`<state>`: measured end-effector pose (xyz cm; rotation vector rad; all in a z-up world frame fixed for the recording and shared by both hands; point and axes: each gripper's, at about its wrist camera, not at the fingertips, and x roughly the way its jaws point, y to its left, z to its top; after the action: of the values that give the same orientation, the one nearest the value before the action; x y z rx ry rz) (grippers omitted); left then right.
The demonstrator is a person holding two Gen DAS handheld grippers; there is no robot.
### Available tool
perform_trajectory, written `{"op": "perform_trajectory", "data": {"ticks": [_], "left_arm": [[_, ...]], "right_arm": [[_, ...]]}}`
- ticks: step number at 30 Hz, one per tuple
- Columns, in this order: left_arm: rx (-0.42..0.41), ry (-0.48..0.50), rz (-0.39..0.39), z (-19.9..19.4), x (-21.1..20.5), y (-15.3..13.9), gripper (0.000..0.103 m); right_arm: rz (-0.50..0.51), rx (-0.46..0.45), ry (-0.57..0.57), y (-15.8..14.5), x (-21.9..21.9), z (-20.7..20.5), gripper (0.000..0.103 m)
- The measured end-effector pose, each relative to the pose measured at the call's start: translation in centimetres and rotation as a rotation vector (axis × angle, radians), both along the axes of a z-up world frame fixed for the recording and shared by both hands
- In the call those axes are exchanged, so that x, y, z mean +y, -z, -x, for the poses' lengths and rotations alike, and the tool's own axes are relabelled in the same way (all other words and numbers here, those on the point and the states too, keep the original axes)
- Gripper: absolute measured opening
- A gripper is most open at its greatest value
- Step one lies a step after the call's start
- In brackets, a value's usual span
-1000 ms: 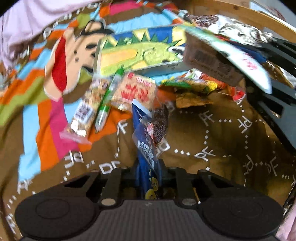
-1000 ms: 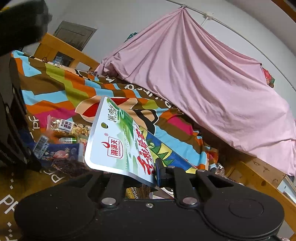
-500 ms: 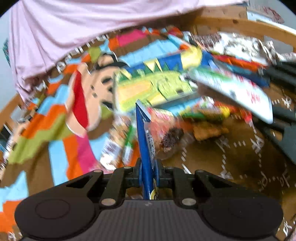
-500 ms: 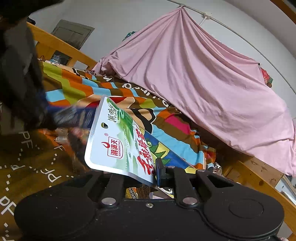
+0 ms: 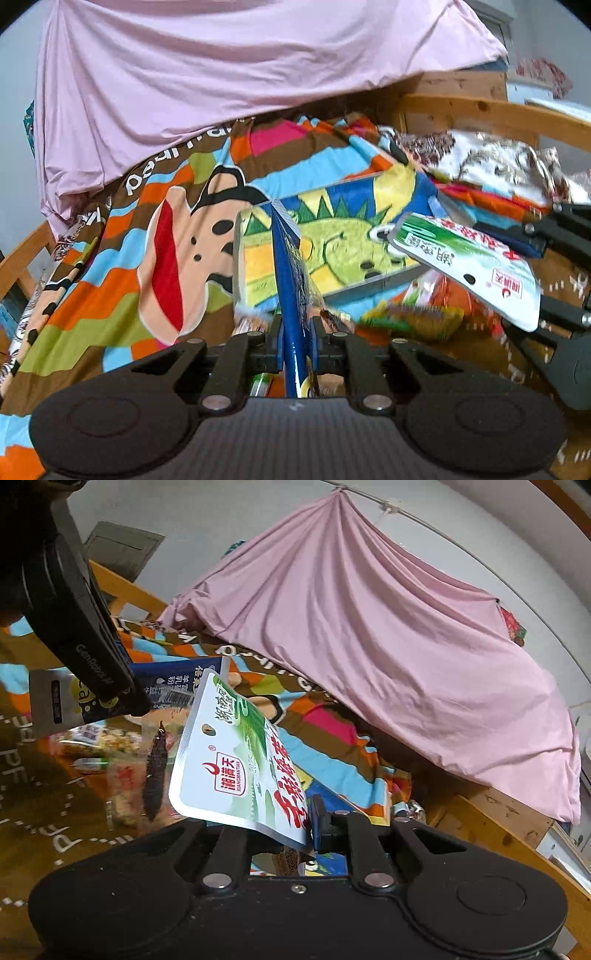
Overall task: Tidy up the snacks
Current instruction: 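Lift and carry the white pouch and blue milk stick toward the silver tray, then lower the white pouch and blue milk stick into the tray and open both tools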
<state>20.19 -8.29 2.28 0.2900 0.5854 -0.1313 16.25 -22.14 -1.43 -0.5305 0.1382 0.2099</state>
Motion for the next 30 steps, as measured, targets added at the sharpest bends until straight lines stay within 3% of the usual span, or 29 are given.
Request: {"op": "perform_trajectory", "data": {"ticks": [16,30], "left_arm": [[-0.068,-0.017,0.137,-9.5,-3.4,-0.3,0.014],[0.052,-0.003,0.228,-19.4,-6.7,4.9,0.014]], "right_arm": [[-0.050,0.030,0.134,1.2,-4.4,-10.0,0.015],[-0.100,0.160,0.255,3.7,-7.2,-17.9,0.015]]}}
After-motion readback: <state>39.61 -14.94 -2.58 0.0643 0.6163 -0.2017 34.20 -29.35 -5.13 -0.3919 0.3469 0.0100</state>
